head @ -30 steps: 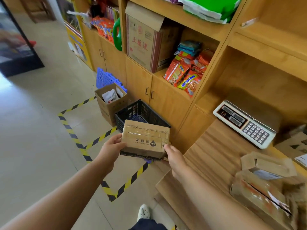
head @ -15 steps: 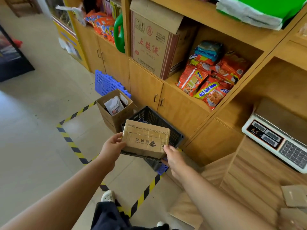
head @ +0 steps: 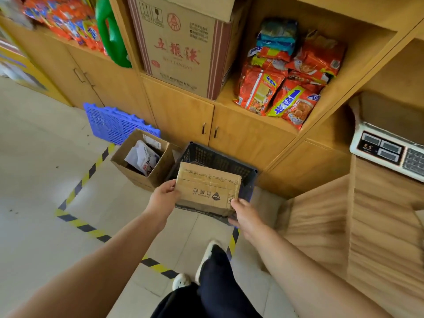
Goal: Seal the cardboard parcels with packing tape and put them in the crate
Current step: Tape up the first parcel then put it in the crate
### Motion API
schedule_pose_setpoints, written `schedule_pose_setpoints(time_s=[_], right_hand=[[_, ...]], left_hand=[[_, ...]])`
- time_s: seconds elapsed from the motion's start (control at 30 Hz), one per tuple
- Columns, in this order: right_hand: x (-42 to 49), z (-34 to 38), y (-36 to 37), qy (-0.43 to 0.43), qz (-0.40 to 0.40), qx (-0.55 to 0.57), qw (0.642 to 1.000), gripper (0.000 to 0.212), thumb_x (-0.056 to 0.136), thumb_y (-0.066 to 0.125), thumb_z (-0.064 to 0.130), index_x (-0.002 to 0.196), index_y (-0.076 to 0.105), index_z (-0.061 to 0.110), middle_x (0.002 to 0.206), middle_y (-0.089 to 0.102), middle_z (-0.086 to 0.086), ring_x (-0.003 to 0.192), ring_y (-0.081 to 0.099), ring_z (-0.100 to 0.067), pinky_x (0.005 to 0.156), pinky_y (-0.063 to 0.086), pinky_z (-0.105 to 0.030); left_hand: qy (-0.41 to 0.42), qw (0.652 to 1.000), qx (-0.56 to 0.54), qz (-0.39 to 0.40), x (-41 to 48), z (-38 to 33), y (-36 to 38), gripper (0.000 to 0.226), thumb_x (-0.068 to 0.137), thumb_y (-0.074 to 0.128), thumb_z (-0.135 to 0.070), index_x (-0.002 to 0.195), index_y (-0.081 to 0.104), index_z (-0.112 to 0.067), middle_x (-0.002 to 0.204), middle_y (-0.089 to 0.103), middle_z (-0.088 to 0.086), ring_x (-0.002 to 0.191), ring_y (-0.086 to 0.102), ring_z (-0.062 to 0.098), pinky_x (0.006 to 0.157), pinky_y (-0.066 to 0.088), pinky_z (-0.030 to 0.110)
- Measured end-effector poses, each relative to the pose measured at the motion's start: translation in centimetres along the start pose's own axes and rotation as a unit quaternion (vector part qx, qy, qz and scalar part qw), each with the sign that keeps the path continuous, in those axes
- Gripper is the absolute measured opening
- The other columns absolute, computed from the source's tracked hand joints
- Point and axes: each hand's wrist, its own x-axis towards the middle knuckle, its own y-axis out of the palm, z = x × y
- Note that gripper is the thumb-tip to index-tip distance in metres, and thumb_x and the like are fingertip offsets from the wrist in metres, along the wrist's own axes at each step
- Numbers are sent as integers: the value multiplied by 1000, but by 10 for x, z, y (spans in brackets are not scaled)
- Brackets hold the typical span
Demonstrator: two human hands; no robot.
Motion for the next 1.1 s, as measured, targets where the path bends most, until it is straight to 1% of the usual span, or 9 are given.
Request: schedule_pose_setpoints(time_s=[0.1, 0.17, 0.3, 0.43, 0.57, 0.7, 0.87, 1.03, 1.1], right_hand=[[27, 12, 8, 3, -17, 4, 1000, 15, 100, 47, 25, 110, 56, 19, 120, 56, -4, 102, 55, -21, 94, 50, -36], [50, 22, 15, 9, -18, 9, 1000, 22, 100, 46, 23, 117, 57, 15, 124, 57, -8, 104, 56, -24, 97, 49, -38], [97, 44, 32, 30, -20, 0, 999, 12, 101, 44, 18, 104, 55, 19, 117, 58, -11, 119, 52, -29, 101, 46, -42], [155, 51, 54, 48, -30, 3, 998, 18, 101, 43, 20, 113, 56, 23, 129, 57, -15, 124, 48, -35, 103, 41, -50], [220, 46, 69, 68, -70, 12, 995, 29, 101, 42, 18, 127, 55, 18, 121, 60, -7, 109, 56, -23, 102, 45, -44], [299, 23, 85, 73, -97, 30, 992, 25, 101, 43, 16, 120, 58, 21, 115, 59, 0, 97, 52, -13, 100, 47, -41], [411, -19, 107, 96, -114, 64, 987, 25, 101, 42, 15, 121, 57, 20, 103, 56, 4, 91, 52, -13, 97, 49, -42], [527, -73, 126, 84, -114, 43, 989, 19, 102, 41, 18, 112, 57, 23, 111, 59, -1, 88, 54, -15, 90, 48, -37], [570, -93, 132, 75, -123, 27, 989, 17, 101, 42, 18, 108, 57, 22, 112, 62, -2, 92, 56, -17, 83, 47, -36]], left_hand=[[-15, 1000, 13, 20, 35, -10, 2, 40, 93, 43, -4, 99, 64, -37, 99, 64, -15, 101, 55, 9, 92, 38, 29], [-29, 999, 17, 15, 64, -15, 3, 36, 94, 45, -4, 106, 60, -34, 103, 62, -11, 106, 51, 14, 94, 37, 29], [-43, 998, 31, 28, 128, -18, 0, 35, 95, 45, -7, 118, 58, -29, 111, 60, -5, 106, 51, 14, 95, 35, 28], [-55, 994, 73, 58, 208, -3, -5, 34, 93, 49, -14, 121, 61, -29, 115, 65, -2, 113, 56, 21, 105, 39, 43], [-70, 991, 85, 71, 275, 15, 9, 32, 92, 46, -10, 97, 68, -34, 102, 69, -5, 98, 60, 15, 94, 45, 35], [-93, 989, 89, 78, 354, 46, 33, 37, 97, 40, -8, 87, 59, -37, 107, 65, 0, 97, 56, 15, 89, 42, 32], [-104, 989, 93, 50, 458, 106, 61, 27, 100, 38, -12, 106, 53, -34, 106, 58, 1, 101, 51, 20, 92, 44, 38], [-85, 988, 124, 33, 566, 176, 90, 39, 97, 40, -11, 134, 48, -24, 138, 45, 4, 116, 49, 24, 94, 39, 35], [-97, 989, 113, 21, 601, 203, 101, 38, 98, 41, -18, 136, 46, -21, 137, 49, 8, 113, 50, 24, 92, 40, 35]])
